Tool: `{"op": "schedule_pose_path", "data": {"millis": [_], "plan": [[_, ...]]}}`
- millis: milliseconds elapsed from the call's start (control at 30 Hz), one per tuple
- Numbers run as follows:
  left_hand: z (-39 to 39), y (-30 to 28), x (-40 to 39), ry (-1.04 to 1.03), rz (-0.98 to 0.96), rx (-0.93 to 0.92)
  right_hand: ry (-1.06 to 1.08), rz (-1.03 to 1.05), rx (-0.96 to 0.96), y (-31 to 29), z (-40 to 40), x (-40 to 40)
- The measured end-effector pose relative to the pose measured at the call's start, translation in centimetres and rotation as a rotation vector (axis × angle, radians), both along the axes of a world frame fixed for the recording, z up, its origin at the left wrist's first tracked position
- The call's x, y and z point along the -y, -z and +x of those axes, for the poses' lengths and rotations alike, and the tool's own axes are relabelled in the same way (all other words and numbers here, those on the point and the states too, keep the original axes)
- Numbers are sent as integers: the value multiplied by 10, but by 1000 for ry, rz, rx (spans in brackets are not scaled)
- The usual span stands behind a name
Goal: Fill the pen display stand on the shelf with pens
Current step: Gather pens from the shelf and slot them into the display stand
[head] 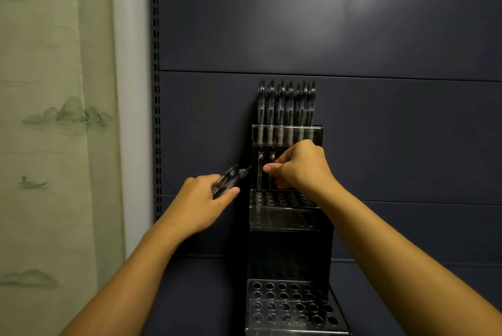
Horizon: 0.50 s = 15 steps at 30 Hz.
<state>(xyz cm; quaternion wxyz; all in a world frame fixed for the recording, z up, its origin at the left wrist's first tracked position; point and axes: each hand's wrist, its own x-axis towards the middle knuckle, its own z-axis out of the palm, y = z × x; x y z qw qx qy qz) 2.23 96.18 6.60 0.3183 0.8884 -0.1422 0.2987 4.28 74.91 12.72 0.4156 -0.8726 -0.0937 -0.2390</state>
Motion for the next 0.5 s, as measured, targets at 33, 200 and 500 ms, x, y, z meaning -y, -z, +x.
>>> {"op": "schedule_pose_path", "data": {"millis": [33,200,500], "plan": [[0,0,0,1,-1,-1,4,-5,-1,0,0,0],[-1,-2,1,24,-14,2,12,-28,-35,-2,-7,0],[-3,-10,4,34,-28,40,-166,98,-87,-8,-31,0]]}}
